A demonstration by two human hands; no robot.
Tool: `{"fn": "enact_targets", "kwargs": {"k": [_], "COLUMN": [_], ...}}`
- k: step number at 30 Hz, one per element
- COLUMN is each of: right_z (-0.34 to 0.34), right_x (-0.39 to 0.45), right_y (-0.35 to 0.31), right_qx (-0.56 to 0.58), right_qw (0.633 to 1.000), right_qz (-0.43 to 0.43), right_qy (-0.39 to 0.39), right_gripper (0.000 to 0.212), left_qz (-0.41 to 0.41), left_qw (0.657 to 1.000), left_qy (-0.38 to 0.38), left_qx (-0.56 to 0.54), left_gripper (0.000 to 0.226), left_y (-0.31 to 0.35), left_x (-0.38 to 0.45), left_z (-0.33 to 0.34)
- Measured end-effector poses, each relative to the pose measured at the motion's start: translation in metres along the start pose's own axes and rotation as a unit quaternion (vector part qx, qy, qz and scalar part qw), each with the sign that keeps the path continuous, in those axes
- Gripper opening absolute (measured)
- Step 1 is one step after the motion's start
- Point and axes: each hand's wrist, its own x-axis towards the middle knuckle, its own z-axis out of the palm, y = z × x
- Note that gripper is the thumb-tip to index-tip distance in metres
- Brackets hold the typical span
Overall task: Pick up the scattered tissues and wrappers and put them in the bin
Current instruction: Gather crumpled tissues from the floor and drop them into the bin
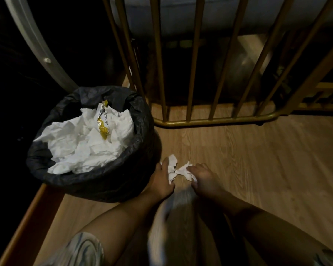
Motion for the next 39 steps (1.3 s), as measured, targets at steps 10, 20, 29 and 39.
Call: {"fn": "enact_targets", "kwargs": {"k": [10,20,29,39], "right_z": [-0.014,-0.059,-0.141,-0.176], "right_x": [-0.038,-0.02,0.021,0.044], "right_y": [0.027,-0.019,-0.13,-0.257], "right_qx": [0.09,0.278,0.371,0.433], "right_qw": [0.99,0.942,0.889,0.841], "right_qz": [0.092,0.127,0.083,-0.063], "right_qy": [0.052,0.136,0.257,0.319], "right_gripper": [0.015,0.009,0.026,0.022], "left_qz": [0.038,0.159,0.201,0.091], "left_qw": [0.995,0.973,0.885,0.84], "left_qy": [-0.051,0.091,0.31,0.489], "left_qx": [0.071,-0.137,-0.283,-0.215], "left_gripper": [0.049,0.01,0.009,0.037], "left_y": [-0.005,0.101,0.127,0.036], "left_x": [-0.013,-0.031,-0.056,-0.079], "left_z": [0.001,-0.079,-0.208,-0.292]}}
